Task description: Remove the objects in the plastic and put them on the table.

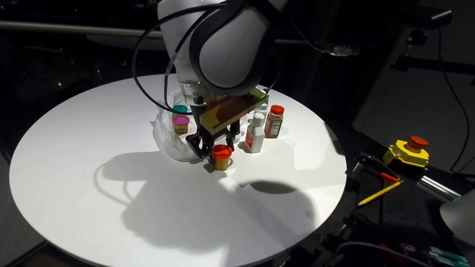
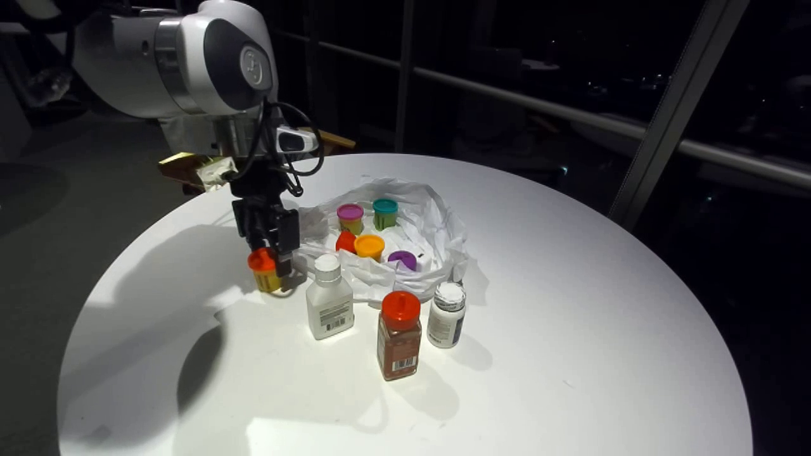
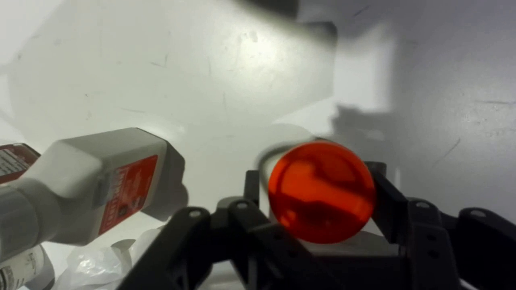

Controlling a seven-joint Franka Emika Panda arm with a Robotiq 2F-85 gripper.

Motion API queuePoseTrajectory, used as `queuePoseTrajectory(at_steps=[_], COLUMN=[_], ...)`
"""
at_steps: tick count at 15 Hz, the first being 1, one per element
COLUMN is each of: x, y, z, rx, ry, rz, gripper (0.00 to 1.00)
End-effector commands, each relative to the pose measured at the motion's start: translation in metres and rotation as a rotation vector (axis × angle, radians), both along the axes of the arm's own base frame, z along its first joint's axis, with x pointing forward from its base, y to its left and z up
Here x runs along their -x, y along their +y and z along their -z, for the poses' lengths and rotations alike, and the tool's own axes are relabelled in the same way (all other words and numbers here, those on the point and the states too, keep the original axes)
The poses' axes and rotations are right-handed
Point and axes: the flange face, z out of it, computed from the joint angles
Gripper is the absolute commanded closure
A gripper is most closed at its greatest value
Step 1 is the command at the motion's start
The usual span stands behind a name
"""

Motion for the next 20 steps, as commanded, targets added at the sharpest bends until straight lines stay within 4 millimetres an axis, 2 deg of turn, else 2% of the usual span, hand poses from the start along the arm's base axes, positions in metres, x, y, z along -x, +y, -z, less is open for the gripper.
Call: queuePoseTrajectory(at_steps=[1, 3, 6, 7, 9, 11, 17, 20], x=[-0.012, -0.028, -0.068, -0.046, -0.062, -0.065, -0.063, -0.074], y=[-0.010, -0.023, -0.052, -0.040, -0.053, -0.057, -0.055, -0.045], z=[-0.040, -0.062, -0.087, -0.070, -0.084, -0.086, -0.078, -0.074], rx=[0.014, 0.066, 0.094, 0.080, 0.083, 0.083, 0.099, 0.120], ry=[-0.088, -0.120, -0.132, -0.129, -0.136, -0.136, -0.134, -0.140], rz=[-0.015, -0.045, -0.105, -0.070, -0.080, -0.084, -0.088, -0.178], gripper=[0.01, 0.00, 0.00, 0.00, 0.00, 0.00, 0.00, 0.00])
